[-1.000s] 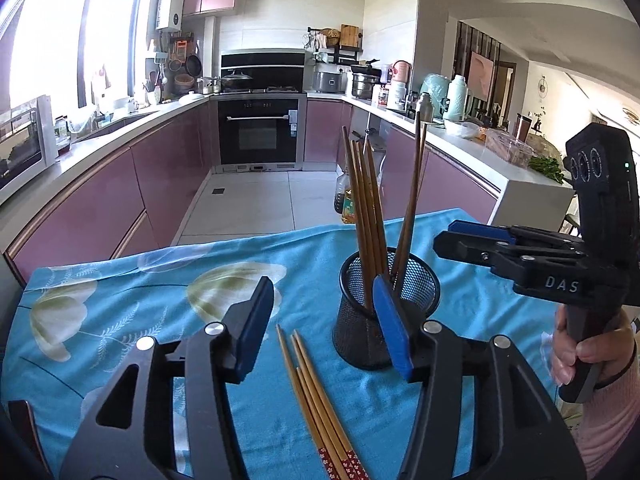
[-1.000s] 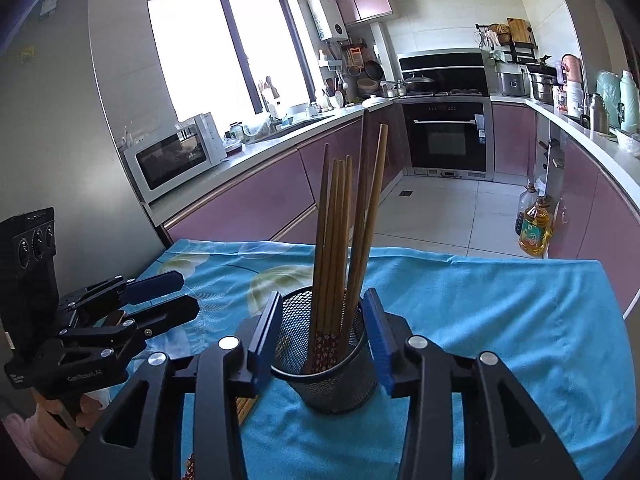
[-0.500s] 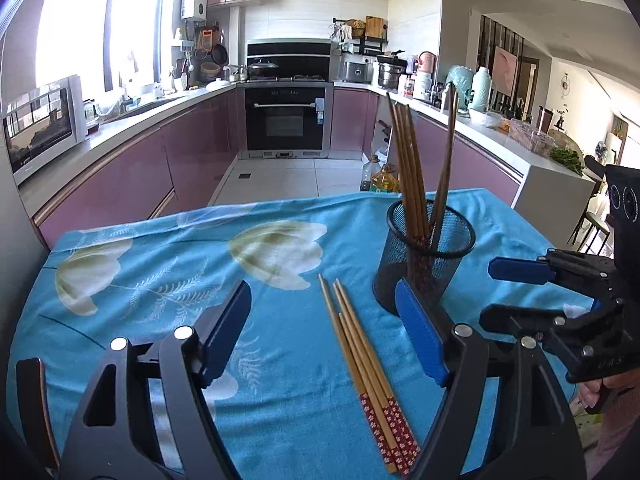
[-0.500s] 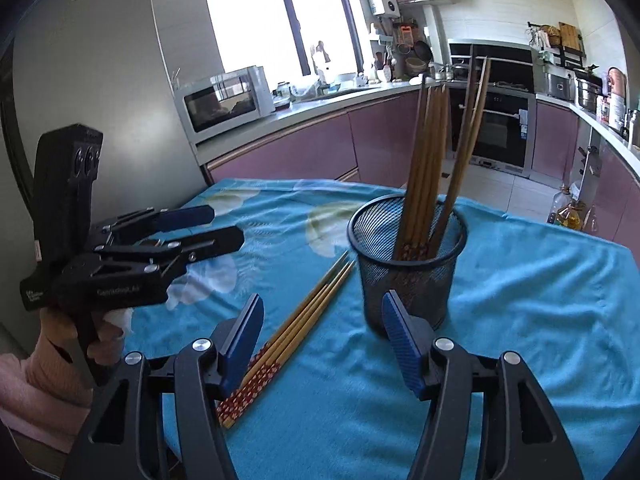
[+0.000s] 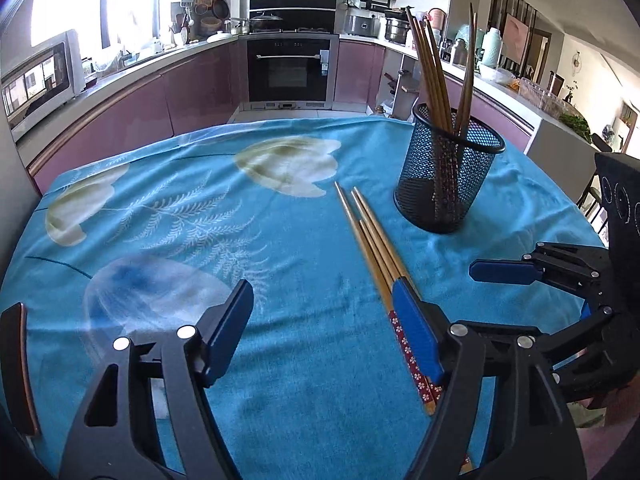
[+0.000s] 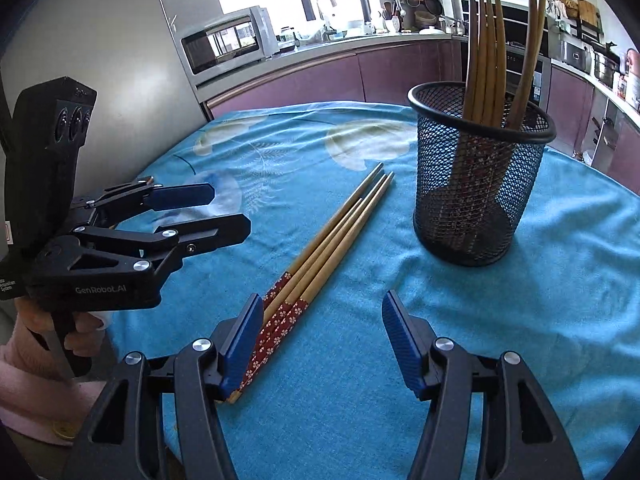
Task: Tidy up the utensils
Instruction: 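Open both tools and withdraw them from the cup back over the pile, then grasp another red-patterned chopstick with the right tool while the left tool grasps one, then lift the chopstick upright toward the mesh cup with the right tool while the left tool does likewise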
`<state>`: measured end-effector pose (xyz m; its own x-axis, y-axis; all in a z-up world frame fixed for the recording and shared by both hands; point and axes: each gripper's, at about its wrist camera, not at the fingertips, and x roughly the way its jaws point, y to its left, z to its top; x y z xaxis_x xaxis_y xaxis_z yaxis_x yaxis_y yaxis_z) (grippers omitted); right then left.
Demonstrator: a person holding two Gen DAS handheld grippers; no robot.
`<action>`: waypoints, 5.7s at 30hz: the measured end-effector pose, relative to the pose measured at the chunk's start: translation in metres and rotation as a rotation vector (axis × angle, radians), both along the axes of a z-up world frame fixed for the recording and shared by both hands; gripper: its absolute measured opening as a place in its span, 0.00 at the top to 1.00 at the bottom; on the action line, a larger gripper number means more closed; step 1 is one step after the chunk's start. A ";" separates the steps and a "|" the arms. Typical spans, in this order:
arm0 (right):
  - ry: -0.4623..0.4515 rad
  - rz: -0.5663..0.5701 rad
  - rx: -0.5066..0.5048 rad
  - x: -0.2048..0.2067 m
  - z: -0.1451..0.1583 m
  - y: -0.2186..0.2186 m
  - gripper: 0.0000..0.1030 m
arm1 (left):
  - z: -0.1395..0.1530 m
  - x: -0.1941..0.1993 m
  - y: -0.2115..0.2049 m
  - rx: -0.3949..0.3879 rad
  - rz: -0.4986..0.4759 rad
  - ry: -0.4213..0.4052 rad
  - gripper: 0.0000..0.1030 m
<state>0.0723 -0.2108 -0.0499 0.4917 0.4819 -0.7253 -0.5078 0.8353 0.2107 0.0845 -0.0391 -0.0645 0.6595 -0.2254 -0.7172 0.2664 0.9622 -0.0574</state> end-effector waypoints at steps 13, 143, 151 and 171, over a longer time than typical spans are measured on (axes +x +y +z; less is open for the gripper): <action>-0.014 -0.029 -0.030 0.002 -0.004 0.000 0.42 | -0.009 -0.002 -0.002 0.004 0.016 0.022 0.32; -0.001 -0.073 0.021 0.024 0.002 -0.020 0.95 | -0.025 0.017 -0.013 -0.096 -0.052 0.135 0.93; 0.020 -0.009 0.009 0.025 -0.003 -0.004 0.95 | -0.033 0.013 -0.019 -0.101 -0.100 0.168 0.93; -0.022 -0.032 -0.011 0.026 0.006 -0.010 0.94 | -0.022 0.022 -0.021 -0.104 -0.099 0.150 0.93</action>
<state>0.0979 -0.2205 -0.0442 0.5224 0.4577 -0.7195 -0.4850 0.8535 0.1908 0.1068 -0.0602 -0.0866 0.5180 -0.3618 -0.7751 0.3406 0.9184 -0.2012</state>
